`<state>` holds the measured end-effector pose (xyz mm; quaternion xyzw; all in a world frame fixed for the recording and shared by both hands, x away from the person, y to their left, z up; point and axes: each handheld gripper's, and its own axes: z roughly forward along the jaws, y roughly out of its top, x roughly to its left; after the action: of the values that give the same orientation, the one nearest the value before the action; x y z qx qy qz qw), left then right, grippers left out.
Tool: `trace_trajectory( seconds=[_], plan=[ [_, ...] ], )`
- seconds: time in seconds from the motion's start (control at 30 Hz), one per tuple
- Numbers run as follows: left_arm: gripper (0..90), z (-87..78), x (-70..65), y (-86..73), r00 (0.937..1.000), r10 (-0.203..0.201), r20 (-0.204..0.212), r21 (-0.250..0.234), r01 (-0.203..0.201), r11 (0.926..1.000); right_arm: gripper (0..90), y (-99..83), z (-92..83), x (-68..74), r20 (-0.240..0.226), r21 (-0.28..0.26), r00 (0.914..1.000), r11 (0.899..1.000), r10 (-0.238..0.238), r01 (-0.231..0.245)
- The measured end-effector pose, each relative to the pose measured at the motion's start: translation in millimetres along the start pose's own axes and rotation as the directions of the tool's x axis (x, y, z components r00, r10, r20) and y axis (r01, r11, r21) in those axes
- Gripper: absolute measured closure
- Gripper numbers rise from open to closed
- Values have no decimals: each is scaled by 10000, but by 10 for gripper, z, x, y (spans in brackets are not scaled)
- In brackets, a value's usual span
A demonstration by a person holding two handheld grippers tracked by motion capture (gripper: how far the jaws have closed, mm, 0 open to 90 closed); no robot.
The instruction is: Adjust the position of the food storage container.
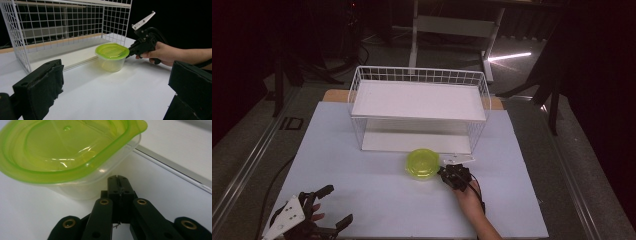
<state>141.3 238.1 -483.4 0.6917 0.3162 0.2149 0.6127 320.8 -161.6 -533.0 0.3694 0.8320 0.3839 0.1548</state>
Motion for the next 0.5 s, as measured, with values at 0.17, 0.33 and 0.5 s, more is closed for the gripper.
trace_trajectory(
  seconds=[0.17,0.33,0.5],
  plan=[
    [6,-18,-3,3,10000,41,-26,-22,-41,10000,900,38,-26,-7,180,-195,9998,9998,-19,23],
    [6,-6,-3,2,10000,17,-21,-5,-17,10000,900,-28,-127,-45,-14,-289,9989,9985,460,-460],
    [6,14,-16,1,9999,99,30,76,-99,9999,900,-51,-110,26,-77,-185,9997,9996,210,-212]
  ],
)
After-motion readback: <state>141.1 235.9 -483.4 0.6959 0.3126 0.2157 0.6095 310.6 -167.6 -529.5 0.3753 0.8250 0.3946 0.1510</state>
